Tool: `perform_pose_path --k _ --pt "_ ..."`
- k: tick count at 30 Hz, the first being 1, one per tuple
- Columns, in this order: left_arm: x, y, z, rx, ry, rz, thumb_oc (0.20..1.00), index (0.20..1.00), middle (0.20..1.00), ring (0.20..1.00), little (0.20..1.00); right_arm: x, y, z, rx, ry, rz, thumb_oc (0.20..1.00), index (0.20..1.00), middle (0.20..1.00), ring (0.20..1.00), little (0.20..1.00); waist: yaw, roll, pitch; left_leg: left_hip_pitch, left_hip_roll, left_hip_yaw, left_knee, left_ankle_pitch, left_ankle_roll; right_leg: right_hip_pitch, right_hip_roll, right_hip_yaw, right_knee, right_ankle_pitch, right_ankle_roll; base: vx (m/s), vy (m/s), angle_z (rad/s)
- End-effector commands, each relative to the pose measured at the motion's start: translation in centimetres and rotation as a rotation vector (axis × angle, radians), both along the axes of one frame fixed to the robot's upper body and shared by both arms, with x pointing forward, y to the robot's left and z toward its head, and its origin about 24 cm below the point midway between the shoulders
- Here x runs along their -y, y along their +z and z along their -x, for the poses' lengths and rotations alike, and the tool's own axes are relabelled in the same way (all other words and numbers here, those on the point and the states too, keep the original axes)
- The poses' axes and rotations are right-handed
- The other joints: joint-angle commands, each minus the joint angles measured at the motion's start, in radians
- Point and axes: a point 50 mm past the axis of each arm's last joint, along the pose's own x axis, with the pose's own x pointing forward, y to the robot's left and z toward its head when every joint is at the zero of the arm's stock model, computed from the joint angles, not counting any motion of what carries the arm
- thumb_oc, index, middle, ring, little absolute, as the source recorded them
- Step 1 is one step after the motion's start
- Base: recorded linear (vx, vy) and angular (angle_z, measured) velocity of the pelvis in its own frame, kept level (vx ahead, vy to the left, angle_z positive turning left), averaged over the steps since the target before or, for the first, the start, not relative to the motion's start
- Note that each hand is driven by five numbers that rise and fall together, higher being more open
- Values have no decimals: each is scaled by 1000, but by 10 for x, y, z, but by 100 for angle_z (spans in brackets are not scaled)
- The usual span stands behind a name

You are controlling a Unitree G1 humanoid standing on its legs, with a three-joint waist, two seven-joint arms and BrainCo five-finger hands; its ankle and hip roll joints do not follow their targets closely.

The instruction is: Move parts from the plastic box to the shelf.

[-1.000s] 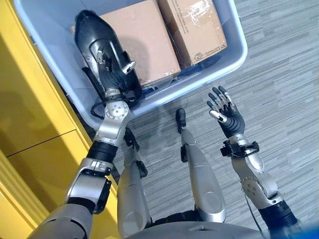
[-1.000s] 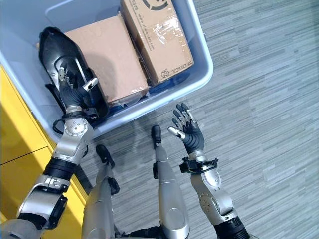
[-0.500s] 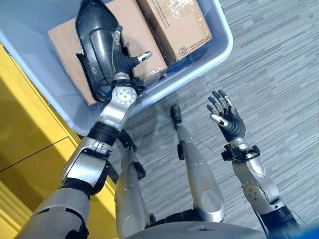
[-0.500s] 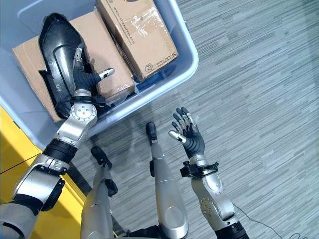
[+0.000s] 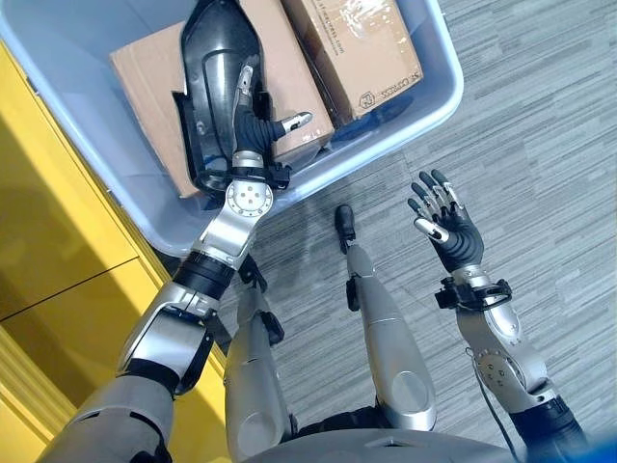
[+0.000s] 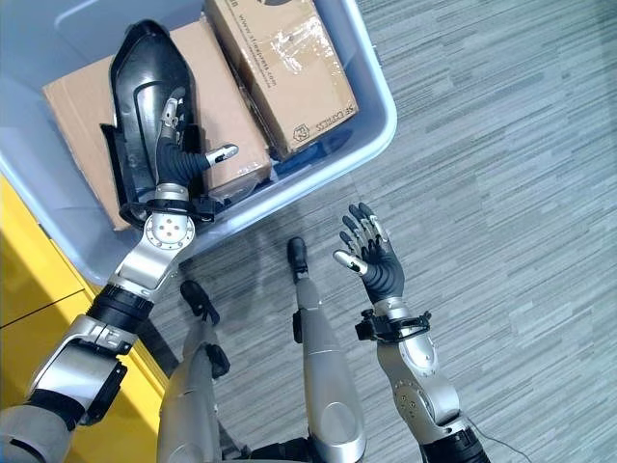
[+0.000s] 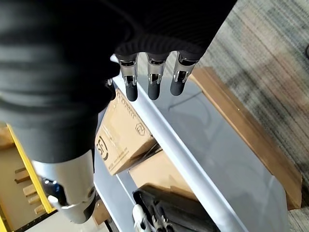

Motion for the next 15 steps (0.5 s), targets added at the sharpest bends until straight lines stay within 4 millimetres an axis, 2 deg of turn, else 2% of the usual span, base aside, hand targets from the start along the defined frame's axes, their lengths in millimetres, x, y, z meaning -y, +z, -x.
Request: perform_pose_path --k 1,3,4,6,11,15 --pt "-9 18 10 136 11 51 1000 1000 1000 1000 1000 16 14 7 90 -69 -24 1000 1000 1000 1000 1000 -8 17 -43 20 35 -116 87 -78 -38 18 -46 11 78 -100 86 2 6 7" --pt "-15 21 19 177 16 71 1000 1000 1000 1000 1000 17 15 6 96 -75 -25 1000 1000 1000 1000 1000 1 20 -42 20 34 -118 88 -79 -37 23 -48 9 76 -101 86 4 9 12" --pt "-24 23 34 230 29 80 1000 1000 1000 1000 1000 18 18 5 106 -82 -23 1000 1000 1000 1000 1000 15 22 -42 18 31 -124 89 -82 -36 29 -52 4 74 -102 86 4 16 11" --pt "-34 25 46 272 46 97 1000 1000 1000 1000 1000 19 19 5 115 -85 -24 1000 1000 1000 1000 1000 27 25 -42 16 27 -127 90 -84 -34 35 -54 3 73 -104 85 1 13 2" --pt "-49 28 61 331 143 81 1000 1000 1000 1000 1000 21 21 7 128 -89 -14 1000 1000 1000 1000 1000 37 27 -41 14 25 -130 93 -88 -32 38 -59 0 73 -106 84 -1 3 4" --pt "-60 21 63 321 228 85 1000 1000 1000 1000 1000 20 22 8 130 -87 -14 1000 1000 1000 1000 1000 42 23 -36 13 24 -130 89 -87 -32 41 -62 -1 68 -104 83 -7 18 10"
